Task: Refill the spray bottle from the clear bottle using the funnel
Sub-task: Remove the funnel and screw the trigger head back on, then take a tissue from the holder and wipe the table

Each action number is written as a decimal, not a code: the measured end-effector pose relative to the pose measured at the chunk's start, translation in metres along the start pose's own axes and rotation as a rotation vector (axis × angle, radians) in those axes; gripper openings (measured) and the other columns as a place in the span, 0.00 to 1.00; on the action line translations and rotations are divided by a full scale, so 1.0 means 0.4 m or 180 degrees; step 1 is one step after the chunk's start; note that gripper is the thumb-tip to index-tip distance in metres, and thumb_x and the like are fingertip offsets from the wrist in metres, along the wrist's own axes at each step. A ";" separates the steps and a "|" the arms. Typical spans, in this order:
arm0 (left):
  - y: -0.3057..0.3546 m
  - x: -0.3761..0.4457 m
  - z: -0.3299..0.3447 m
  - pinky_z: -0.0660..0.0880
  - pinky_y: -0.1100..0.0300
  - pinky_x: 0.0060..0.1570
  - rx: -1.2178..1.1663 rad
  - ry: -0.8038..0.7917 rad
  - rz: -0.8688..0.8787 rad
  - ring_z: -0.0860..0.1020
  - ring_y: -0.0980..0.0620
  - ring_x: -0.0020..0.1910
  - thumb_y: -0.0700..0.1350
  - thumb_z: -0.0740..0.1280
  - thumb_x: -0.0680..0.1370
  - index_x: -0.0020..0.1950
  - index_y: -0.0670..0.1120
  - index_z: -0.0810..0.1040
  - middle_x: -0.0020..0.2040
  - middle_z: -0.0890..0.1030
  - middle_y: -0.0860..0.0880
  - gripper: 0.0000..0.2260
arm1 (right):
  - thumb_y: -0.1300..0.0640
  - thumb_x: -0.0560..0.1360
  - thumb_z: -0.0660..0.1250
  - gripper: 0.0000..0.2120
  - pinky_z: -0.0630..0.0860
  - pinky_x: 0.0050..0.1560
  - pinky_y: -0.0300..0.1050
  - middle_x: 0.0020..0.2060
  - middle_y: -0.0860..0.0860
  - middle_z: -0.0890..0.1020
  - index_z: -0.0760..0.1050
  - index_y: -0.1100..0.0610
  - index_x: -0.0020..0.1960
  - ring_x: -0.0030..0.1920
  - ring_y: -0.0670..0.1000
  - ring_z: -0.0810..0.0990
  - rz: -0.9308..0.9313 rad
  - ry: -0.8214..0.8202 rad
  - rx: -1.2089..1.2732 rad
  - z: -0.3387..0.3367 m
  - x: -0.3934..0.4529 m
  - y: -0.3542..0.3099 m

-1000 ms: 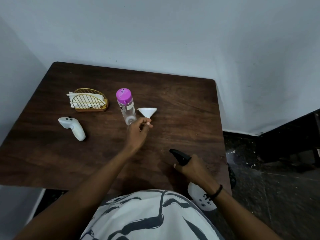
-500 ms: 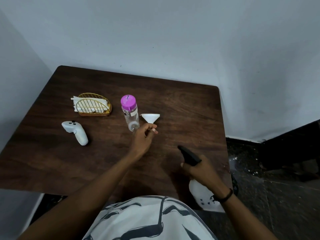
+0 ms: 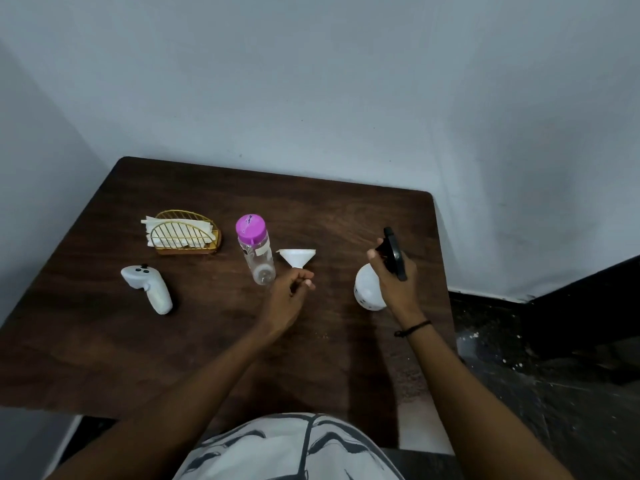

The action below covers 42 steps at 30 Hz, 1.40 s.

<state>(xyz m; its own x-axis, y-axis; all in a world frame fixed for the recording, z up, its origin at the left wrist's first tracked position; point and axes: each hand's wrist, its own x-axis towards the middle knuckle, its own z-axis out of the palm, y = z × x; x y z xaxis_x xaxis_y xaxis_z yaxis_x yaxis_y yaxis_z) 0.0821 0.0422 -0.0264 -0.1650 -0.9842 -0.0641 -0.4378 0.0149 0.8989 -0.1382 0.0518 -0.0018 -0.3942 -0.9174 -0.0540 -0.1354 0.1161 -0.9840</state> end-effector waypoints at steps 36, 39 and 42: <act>0.204 0.098 -0.355 0.76 0.63 0.52 0.0359 0.1589 0.1633 0.81 0.53 0.50 0.37 0.65 0.79 0.57 0.41 0.81 0.51 0.83 0.48 0.08 | 0.59 0.79 0.63 0.08 0.75 0.57 0.44 0.52 0.54 0.80 0.79 0.61 0.54 0.54 0.52 0.78 -0.2862 -0.0751 -0.1248 0.396 -0.014 -0.382; 0.152 0.107 -0.452 0.76 0.66 0.49 0.0399 0.1892 0.1418 0.81 0.56 0.49 0.37 0.66 0.79 0.55 0.42 0.82 0.50 0.84 0.49 0.07 | 0.62 0.78 0.65 0.06 0.76 0.51 0.44 0.49 0.52 0.79 0.78 0.59 0.53 0.50 0.50 0.78 -0.2632 -0.1075 -0.1190 0.503 -0.014 -0.407; 0.078 0.121 -0.549 0.74 0.72 0.47 0.0257 0.2115 0.0865 0.81 0.59 0.49 0.40 0.67 0.79 0.57 0.44 0.81 0.50 0.84 0.51 0.08 | 0.63 0.79 0.63 0.10 0.76 0.54 0.45 0.54 0.52 0.80 0.78 0.58 0.59 0.54 0.50 0.78 -0.2118 -0.1415 -0.1522 0.615 -0.005 -0.395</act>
<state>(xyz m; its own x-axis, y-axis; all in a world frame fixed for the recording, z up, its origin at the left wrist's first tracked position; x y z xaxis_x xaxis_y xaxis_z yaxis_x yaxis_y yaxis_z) 0.2546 -0.0438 0.0937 0.2838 -0.8428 0.4574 -0.5258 0.2621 0.8092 0.1077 -0.0585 0.1120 0.2699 -0.9014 0.3384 -0.6075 -0.4321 -0.6665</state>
